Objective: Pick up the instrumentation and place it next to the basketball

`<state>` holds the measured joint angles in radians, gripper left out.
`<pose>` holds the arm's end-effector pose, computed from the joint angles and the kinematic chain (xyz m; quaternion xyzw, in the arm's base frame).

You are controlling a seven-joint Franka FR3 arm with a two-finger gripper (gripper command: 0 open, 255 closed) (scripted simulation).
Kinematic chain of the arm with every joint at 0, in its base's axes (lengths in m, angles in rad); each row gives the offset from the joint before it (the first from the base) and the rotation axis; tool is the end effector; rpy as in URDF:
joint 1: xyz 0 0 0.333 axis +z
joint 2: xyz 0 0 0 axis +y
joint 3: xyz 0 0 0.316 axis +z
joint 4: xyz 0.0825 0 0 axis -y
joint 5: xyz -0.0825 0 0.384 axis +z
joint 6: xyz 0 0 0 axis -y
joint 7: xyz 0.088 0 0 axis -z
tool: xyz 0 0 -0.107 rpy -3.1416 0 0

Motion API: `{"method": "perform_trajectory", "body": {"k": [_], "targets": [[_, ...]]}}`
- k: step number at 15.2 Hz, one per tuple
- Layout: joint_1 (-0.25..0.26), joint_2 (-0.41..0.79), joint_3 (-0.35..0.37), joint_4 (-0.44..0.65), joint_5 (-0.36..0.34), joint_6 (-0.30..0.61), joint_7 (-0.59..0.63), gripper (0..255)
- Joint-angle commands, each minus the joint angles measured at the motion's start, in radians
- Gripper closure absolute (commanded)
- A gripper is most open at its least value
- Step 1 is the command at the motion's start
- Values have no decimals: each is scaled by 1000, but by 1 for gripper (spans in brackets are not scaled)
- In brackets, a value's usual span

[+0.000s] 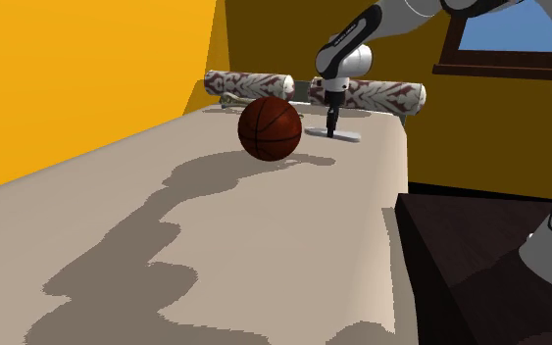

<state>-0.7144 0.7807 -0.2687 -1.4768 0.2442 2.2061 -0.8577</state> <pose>0.4305 -0.5716 0.2226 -0.9949 0.1000 0.0035 0.0094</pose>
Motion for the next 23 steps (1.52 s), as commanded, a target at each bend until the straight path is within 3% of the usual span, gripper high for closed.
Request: {"method": "perform_trajectory", "body": {"k": [1,11,19,20,23], "targets": [[-2,15,3,-2,4,17,-2,255],[-15,108,22,18,23,92,-12,255],[-15,108,22,18,23,92,-12,255],[-15,108,22,18,23,92,-12,0],[-15,108,22,17,23,92,-12,0]]}}
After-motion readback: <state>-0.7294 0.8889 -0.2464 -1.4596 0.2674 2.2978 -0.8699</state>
